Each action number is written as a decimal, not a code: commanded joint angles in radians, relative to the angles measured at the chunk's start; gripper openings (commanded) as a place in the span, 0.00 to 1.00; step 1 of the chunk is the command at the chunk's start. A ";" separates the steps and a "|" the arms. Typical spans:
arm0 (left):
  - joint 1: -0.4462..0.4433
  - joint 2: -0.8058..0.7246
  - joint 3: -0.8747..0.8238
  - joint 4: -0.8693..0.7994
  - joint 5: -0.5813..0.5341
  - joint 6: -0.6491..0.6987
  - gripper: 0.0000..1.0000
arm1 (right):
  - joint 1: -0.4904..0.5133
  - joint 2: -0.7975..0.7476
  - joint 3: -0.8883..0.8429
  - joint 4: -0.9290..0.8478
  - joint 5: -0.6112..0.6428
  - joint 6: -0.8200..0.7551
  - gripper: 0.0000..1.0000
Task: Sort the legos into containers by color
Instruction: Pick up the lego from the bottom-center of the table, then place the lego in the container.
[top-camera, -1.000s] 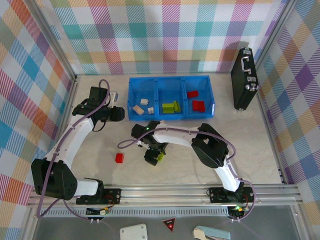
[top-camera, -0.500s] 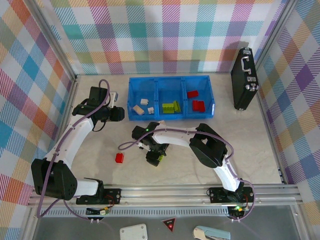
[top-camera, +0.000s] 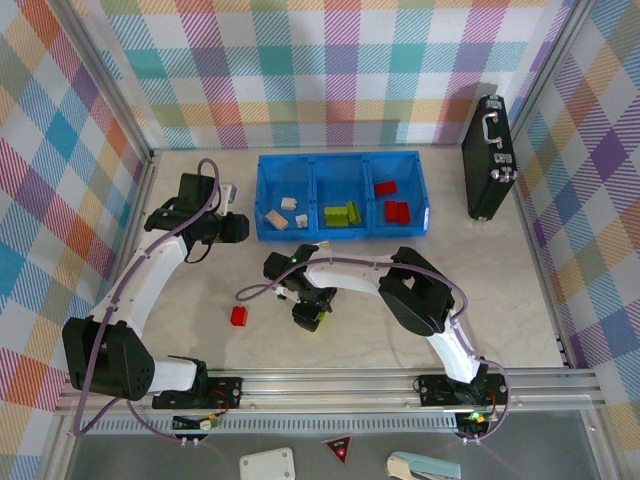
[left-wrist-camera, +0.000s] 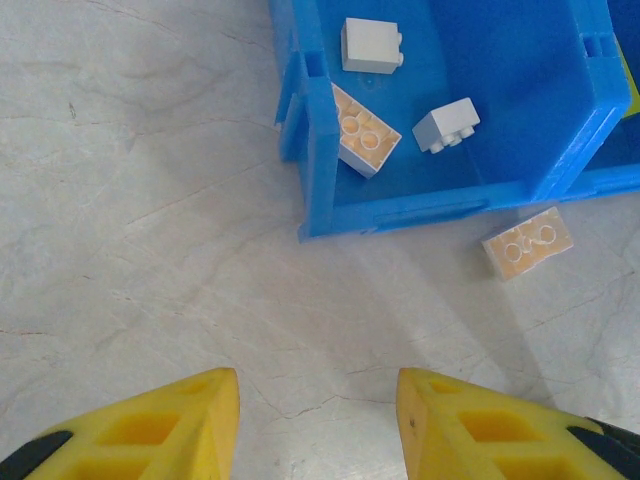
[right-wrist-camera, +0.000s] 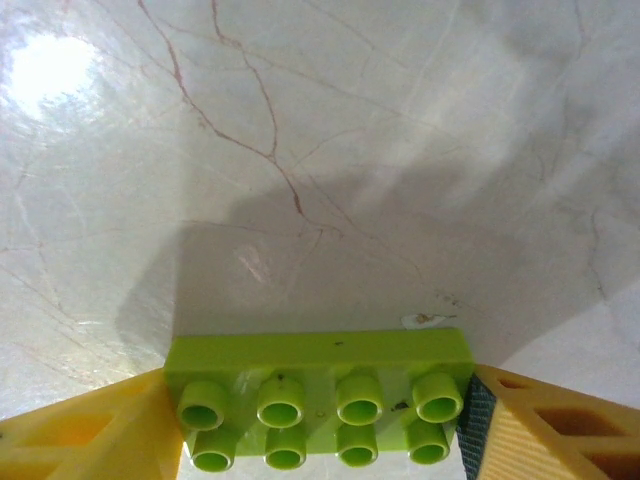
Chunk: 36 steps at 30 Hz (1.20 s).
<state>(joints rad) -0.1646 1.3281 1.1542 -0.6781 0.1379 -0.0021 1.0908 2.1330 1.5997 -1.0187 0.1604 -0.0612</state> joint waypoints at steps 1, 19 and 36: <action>0.017 -0.006 -0.008 -0.009 0.015 0.021 0.45 | 0.006 0.022 0.015 -0.045 -0.001 -0.013 0.67; 0.017 -0.009 -0.005 -0.012 0.010 0.023 0.45 | -0.092 -0.015 0.090 -0.084 0.026 0.005 0.66; 0.017 -0.010 -0.004 -0.015 0.008 0.026 0.45 | -0.238 0.034 0.260 -0.091 0.119 0.504 0.66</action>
<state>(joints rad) -0.1646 1.3281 1.1542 -0.6785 0.1398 0.0032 0.8650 2.1422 1.8240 -1.0767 0.2455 0.3050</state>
